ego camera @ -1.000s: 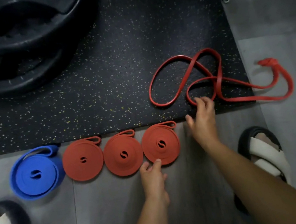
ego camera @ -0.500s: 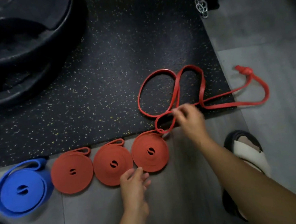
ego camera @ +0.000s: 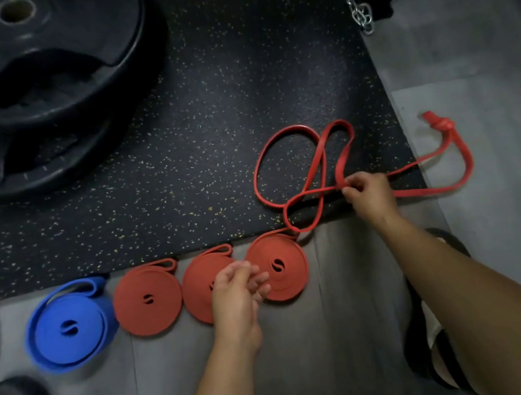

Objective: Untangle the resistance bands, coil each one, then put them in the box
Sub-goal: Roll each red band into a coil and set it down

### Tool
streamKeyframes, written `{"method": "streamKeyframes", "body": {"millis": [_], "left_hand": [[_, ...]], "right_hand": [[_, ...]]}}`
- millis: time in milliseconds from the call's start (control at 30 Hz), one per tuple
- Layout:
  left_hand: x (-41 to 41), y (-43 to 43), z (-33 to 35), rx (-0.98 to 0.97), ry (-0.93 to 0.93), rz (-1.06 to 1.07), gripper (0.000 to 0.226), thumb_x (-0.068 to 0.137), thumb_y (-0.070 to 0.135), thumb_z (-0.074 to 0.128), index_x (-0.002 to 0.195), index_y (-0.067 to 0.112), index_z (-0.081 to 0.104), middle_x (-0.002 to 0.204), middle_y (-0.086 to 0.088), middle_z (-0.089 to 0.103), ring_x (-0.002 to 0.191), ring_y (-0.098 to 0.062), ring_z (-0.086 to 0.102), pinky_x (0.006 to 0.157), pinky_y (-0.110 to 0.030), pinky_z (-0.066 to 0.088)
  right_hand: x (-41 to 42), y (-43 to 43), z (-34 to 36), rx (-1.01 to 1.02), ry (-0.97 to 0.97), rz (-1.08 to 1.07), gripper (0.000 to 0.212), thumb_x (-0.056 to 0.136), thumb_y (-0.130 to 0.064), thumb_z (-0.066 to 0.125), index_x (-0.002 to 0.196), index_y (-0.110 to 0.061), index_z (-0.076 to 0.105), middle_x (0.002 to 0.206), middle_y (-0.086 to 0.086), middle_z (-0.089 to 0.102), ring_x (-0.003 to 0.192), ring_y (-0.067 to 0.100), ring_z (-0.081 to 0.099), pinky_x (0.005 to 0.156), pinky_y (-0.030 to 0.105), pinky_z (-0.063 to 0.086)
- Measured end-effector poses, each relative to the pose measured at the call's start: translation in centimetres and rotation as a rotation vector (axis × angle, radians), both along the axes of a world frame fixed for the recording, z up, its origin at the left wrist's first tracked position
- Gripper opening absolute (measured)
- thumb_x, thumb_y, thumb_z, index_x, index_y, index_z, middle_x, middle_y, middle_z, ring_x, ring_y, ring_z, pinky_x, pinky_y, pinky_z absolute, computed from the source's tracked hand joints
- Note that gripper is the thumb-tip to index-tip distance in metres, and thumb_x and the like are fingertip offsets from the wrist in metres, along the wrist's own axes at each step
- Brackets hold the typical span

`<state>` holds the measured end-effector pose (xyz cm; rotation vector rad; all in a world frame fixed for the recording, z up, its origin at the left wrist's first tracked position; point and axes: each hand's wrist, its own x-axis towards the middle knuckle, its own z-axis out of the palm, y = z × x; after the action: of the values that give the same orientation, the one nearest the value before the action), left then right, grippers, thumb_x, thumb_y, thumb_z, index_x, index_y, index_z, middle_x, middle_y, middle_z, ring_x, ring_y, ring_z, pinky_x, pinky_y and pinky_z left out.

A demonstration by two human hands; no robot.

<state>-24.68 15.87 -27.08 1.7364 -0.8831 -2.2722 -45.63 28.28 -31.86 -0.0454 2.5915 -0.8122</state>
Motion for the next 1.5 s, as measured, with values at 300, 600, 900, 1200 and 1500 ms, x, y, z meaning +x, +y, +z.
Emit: {"method": "streamKeyframes", "body": {"millis": [300,600,900,1200,1500], "left_hand": [[-0.3,-2.5,10.4,0.079,0.249,-0.132,0.028,0.096,0.031,0.043,0.079,0.012,0.056,0.059,-0.003,0.066,0.046,-0.009,0.062,0.045,-0.018,0.050],[1.7,0.7,24.3,-0.082,0.381,-0.314,0.018,0.094,-0.004,0.039,0.084,0.007,0.050,0.079,-0.015,0.060,0.049,-0.014,0.066,0.050,-0.027,0.056],[14.2,-5.8,32.9,-0.454,0.255,-0.591,0.005,0.093,0.006,0.048,0.093,0.010,0.052,0.084,-0.013,0.066,0.059,-0.017,0.069,0.051,-0.021,0.053],[16.6,-7.1,32.5,-0.393,0.200,-0.434,0.031,0.094,0.035,0.047,0.102,0.006,0.054,0.096,-0.016,0.065,0.071,-0.019,0.064,0.056,-0.025,0.052],[15.2,-11.0,34.7,-0.155,0.629,0.198,0.024,0.099,0.015,0.038,0.099,0.001,0.057,0.074,-0.012,0.068,0.052,-0.015,0.067,0.047,-0.022,0.054]], "right_hand": [[14.6,-6.1,14.2,-0.458,0.000,0.809,0.032,0.069,-0.027,0.050,0.083,-0.008,0.073,0.087,0.001,0.060,0.084,0.007,0.057,0.078,0.022,0.045],[16.5,-3.4,18.5,-1.085,-1.062,-0.477,0.074,0.086,-0.069,0.026,0.112,-0.005,0.050,0.099,0.022,0.062,0.088,0.030,0.066,0.061,0.032,0.055],[9.1,-6.1,31.7,-1.206,-0.646,-0.435,0.031,0.102,-0.025,0.027,0.094,-0.004,0.048,0.062,0.011,0.043,0.027,0.008,0.046,0.029,0.011,0.032],[19.2,-8.9,45.2,-1.049,-0.448,0.501,0.042,0.091,-0.018,0.031,0.061,-0.009,0.059,0.056,0.002,0.051,0.042,0.007,0.038,0.041,0.019,0.024],[23.5,-7.5,42.5,-0.645,-0.272,1.128,0.025,0.065,-0.039,0.052,0.056,-0.024,0.070,0.074,0.002,0.067,0.072,0.010,0.059,0.066,0.014,0.042]]}}
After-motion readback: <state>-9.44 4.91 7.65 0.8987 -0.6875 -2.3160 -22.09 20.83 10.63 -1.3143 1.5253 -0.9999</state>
